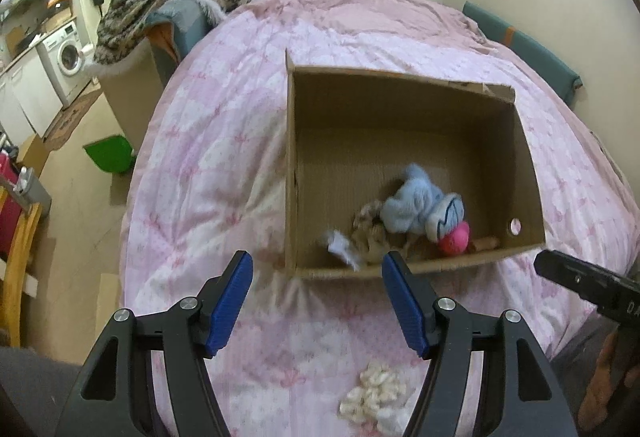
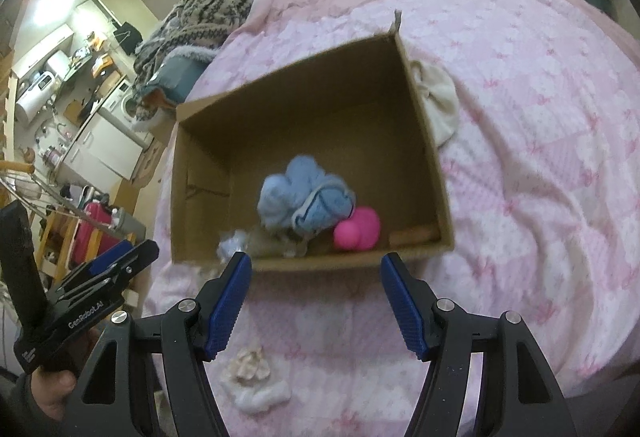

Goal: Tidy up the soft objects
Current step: 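Withdraw both open grippers toward the cream scrunchie and white sock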

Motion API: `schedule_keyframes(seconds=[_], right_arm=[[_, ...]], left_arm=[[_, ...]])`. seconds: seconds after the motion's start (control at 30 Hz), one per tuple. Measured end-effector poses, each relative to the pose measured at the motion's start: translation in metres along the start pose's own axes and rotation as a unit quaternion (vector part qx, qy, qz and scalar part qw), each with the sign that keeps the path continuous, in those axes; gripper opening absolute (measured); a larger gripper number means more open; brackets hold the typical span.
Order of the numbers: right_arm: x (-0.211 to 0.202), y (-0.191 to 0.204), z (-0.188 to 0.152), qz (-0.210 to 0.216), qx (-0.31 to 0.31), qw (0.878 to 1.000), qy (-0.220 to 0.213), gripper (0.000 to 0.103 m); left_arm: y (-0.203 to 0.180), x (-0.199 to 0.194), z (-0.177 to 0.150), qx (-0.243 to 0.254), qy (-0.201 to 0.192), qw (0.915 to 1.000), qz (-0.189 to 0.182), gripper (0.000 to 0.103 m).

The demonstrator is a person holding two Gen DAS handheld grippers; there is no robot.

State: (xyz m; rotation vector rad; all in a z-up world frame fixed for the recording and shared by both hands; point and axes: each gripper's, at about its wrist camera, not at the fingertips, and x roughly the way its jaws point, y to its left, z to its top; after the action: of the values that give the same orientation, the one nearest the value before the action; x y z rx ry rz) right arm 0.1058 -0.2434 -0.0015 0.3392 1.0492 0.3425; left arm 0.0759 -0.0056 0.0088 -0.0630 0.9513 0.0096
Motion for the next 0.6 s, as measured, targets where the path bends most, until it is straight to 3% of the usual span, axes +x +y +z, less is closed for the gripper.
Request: schedule_keyframes(seconds=[0.5, 0.6], right_arm=[[0.036, 0.026, -0.051, 0.031, -0.051, 0.991, 0.118, 0.073], [0.052, 0.029, -0.06, 0.039, -0.053, 0.985, 0.159, 0.073]], left_arm=[[0.025, 0.011, -0.032, -0.051, 0.057, 0.997, 0.007, 0.064], [0.028, 0.015, -0.033, -0.062, 0.064, 0.996, 0.008, 0.064]])
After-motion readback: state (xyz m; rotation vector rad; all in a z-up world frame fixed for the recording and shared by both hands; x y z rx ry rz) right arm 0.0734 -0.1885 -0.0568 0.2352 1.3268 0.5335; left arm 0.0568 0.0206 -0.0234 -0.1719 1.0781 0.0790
